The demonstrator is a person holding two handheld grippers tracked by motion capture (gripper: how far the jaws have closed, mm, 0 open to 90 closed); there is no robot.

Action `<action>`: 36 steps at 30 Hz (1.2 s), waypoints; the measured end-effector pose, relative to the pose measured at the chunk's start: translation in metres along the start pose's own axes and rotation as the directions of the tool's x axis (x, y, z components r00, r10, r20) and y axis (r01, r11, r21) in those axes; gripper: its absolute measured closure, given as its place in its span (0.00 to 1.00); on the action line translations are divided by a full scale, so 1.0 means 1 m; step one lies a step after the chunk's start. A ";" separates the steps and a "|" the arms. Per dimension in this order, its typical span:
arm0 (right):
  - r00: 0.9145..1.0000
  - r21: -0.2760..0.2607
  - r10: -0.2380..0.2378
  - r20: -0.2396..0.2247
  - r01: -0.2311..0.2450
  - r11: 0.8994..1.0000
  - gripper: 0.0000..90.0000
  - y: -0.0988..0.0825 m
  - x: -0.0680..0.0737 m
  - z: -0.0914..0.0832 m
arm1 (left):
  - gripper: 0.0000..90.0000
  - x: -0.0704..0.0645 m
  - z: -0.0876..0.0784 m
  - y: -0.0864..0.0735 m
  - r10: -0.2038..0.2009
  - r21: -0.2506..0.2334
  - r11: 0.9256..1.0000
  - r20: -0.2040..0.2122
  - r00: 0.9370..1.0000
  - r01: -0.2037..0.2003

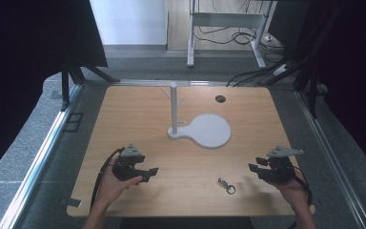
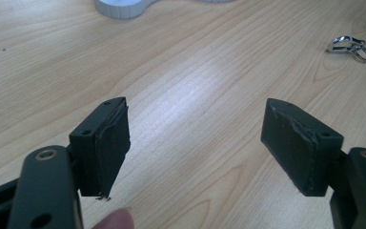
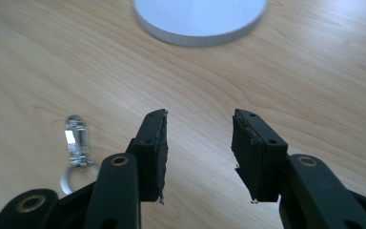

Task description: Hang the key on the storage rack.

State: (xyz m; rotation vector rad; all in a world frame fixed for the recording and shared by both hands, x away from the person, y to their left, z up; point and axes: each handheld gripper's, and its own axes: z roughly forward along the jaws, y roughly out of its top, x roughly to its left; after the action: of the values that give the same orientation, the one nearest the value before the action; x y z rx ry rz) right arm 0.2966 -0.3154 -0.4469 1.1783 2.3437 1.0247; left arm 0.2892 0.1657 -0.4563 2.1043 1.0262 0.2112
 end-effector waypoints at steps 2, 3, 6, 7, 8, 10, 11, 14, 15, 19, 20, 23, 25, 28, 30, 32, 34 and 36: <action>0.999 -0.006 -0.015 -0.037 0.014 1.000 0.64 0.006 0.008 -0.006 | 0.28 0.002 -0.003 0.000 -0.003 -0.009 1.000 -0.004 1.000 0.003; 0.999 -0.005 -0.020 -0.048 0.020 1.000 0.64 0.009 0.011 -0.008 | 0.28 0.002 -0.005 0.000 -0.006 -0.009 1.000 -0.004 1.000 0.006; 0.996 0.000 -0.035 -0.076 0.035 0.999 0.65 0.014 0.018 -0.010 | 0.28 0.004 -0.007 -0.002 -0.019 -0.013 1.000 -0.007 1.000 0.019; 0.996 0.005 -0.043 -0.084 0.044 0.999 0.66 0.018 0.021 -0.011 | 0.28 0.005 -0.006 -0.002 -0.021 -0.012 1.000 -0.009 1.000 0.021; 0.995 0.008 -0.057 -0.085 0.058 0.998 0.67 0.021 0.025 -0.011 | 0.28 0.006 -0.006 -0.003 -0.021 -0.004 1.000 -0.014 1.000 0.021; 0.989 0.032 -0.104 -0.107 0.108 0.994 0.67 0.030 0.035 -0.010 | 0.28 0.008 -0.006 -0.003 -0.022 -0.003 1.000 -0.016 1.000 0.022; 0.987 0.040 -0.115 -0.114 0.121 0.992 0.68 0.033 0.039 -0.009 | 0.28 0.007 -0.008 -0.003 -0.023 -0.003 1.000 -0.018 1.000 0.023; 0.981 0.068 -0.139 -0.134 0.149 0.986 0.69 0.040 0.047 -0.003 | 0.28 0.007 -0.012 -0.003 -0.018 -0.016 1.000 -0.011 1.000 0.018; 0.981 0.068 -0.139 -0.134 0.149 0.986 0.69 0.040 0.047 -0.003 | 0.28 0.007 -0.012 -0.003 -0.018 -0.016 1.000 -0.011 1.000 0.018; 0.977 0.108 -0.149 -0.154 0.167 0.980 0.72 0.047 0.057 0.008 | 0.29 0.010 -0.014 -0.005 -0.029 -0.013 0.999 -0.008 1.000 0.029; 0.975 0.119 -0.155 -0.158 0.174 0.977 0.72 0.049 0.059 0.010 | 0.29 0.011 -0.014 -0.005 -0.031 -0.014 0.999 -0.008 0.999 0.031; 0.970 0.150 -0.170 -0.176 0.197 0.969 0.73 0.052 0.064 0.015 | 0.29 0.012 -0.014 -0.006 -0.032 -0.014 0.999 -0.010 0.999 0.032; 0.966 0.170 -0.176 -0.187 0.209 0.963 0.73 0.053 0.068 0.019 | 0.29 0.013 -0.017 -0.006 -0.030 -0.019 0.999 -0.011 0.999 0.030; 0.964 0.196 -0.182 -0.196 0.220 0.956 0.73 0.054 0.071 0.024 | 0.29 0.014 -0.020 -0.006 -0.032 -0.028 0.999 -0.014 0.999 0.031; 0.960 0.230 -0.188 -0.206 0.235 0.944 0.74 0.054 0.075 0.030 | 0.29 0.015 -0.023 -0.006 -0.034 -0.036 0.999 -0.015 0.999 0.034; 0.955 0.290 -0.193 -0.225 0.255 0.922 0.75 0.053 0.081 0.039 | 0.29 0.016 -0.024 -0.006 -0.034 -0.037 0.999 -0.015 0.999 0.034; 0.953 0.321 -0.196 -0.233 0.265 0.909 0.75 0.052 0.084 0.044 | 0.29 0.017 -0.025 -0.007 -0.034 -0.039 0.999 -0.014 0.999 0.033; 0.952 0.338 -0.198 -0.235 0.271 0.901 0.75 0.052 0.085 0.047 | 0.29 0.017 -0.025 -0.007 -0.033 -0.038 0.999 -0.013 0.999 0.033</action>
State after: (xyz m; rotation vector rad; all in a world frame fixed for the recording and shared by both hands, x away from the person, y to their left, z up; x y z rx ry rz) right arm 0.3000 -0.2057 -0.4391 0.9068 2.8419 0.6606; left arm 0.2852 0.1951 -0.4465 2.0529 1.0565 0.2276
